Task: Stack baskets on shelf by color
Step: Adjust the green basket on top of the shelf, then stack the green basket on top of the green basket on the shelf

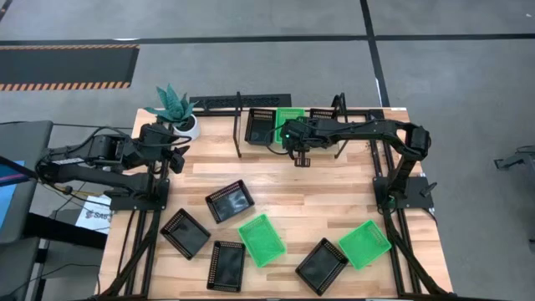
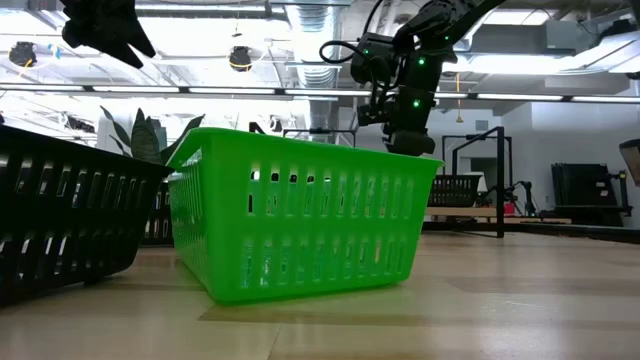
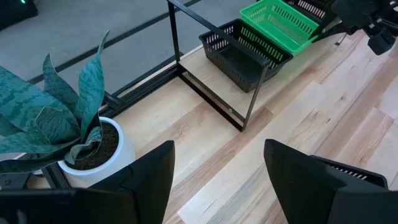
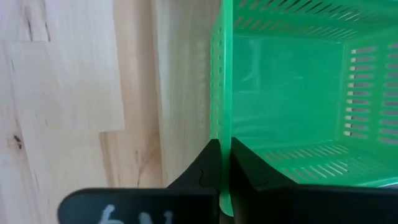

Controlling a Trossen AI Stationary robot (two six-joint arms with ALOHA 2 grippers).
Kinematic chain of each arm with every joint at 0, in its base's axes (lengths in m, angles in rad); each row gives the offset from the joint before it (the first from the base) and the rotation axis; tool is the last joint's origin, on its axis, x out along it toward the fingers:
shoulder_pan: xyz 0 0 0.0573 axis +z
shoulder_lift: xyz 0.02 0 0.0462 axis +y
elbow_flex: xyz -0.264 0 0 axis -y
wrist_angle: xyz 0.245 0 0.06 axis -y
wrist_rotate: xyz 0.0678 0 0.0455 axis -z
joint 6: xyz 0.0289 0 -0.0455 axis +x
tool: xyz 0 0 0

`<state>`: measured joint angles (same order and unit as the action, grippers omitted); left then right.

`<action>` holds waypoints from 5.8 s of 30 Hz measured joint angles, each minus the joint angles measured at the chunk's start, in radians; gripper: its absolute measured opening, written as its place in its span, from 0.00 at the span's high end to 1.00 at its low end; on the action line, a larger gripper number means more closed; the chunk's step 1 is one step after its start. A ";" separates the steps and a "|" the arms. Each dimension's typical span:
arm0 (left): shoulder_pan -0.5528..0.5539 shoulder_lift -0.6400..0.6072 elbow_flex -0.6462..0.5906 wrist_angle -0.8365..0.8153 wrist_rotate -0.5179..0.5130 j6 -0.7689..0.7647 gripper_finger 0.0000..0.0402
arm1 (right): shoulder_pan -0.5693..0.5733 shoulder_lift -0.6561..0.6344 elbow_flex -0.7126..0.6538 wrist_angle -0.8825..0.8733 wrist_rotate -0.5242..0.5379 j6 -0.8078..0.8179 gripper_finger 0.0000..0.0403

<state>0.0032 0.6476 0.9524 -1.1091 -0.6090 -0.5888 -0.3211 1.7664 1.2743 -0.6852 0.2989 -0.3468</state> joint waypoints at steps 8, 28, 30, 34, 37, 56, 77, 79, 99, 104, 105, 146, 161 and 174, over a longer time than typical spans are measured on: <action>0.000 0.000 0.000 0.000 0.000 0.000 0.41 | 0.001 0.000 0.000 -0.008 0.000 0.009 0.91; 0.000 0.000 0.000 0.000 0.000 -0.001 0.41 | 0.048 -0.192 0.000 -0.030 -0.019 0.119 0.65; 0.000 0.000 0.000 0.000 0.000 -0.001 0.41 | 0.081 -0.246 0.000 -0.059 -0.040 0.193 0.61; 0.000 0.000 0.000 0.000 0.000 0.010 0.41 | 0.175 -0.351 0.000 -0.182 -0.084 0.401 0.56; 0.000 0.000 0.000 0.000 0.000 0.017 0.41 | 0.279 -0.398 0.000 -0.298 -0.094 0.606 0.56; 0.000 0.000 0.000 0.010 0.001 0.024 0.41 | 1.040 -0.158 -0.001 -0.545 -0.160 1.871 0.53; 0.000 0.000 0.000 0.097 0.030 0.072 0.41 | 1.288 -0.104 0.000 -0.414 -0.187 2.223 0.49; 0.000 0.000 0.000 0.097 0.034 0.072 0.41 | 1.280 -0.104 0.000 -0.411 -0.187 2.209 0.49; 0.000 0.000 0.000 0.098 0.027 0.050 0.41 | 1.301 0.008 -0.002 -0.341 -0.193 2.208 0.51; 0.000 0.000 0.000 0.098 0.027 0.045 0.41 | 1.311 0.025 -0.002 -0.348 -0.195 2.204 0.51; 0.000 0.000 0.000 0.098 0.027 0.045 0.41 | 1.313 0.023 -0.001 -0.346 -0.194 2.204 0.51; 0.000 0.000 0.000 0.095 0.026 0.046 0.41 | 1.294 0.022 -0.075 -0.360 -0.279 2.207 0.95; 0.000 0.000 0.000 0.085 0.026 0.056 0.41 | 1.136 0.020 -0.015 -0.677 -0.117 2.009 0.98; 0.000 0.000 0.000 0.069 0.026 0.062 0.41 | 0.881 0.019 0.338 -0.864 0.216 1.409 0.99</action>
<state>0.0032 0.6476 0.9524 -1.0399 -0.5827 -0.5265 0.5597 1.7855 1.6119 -1.5490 0.5151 1.0626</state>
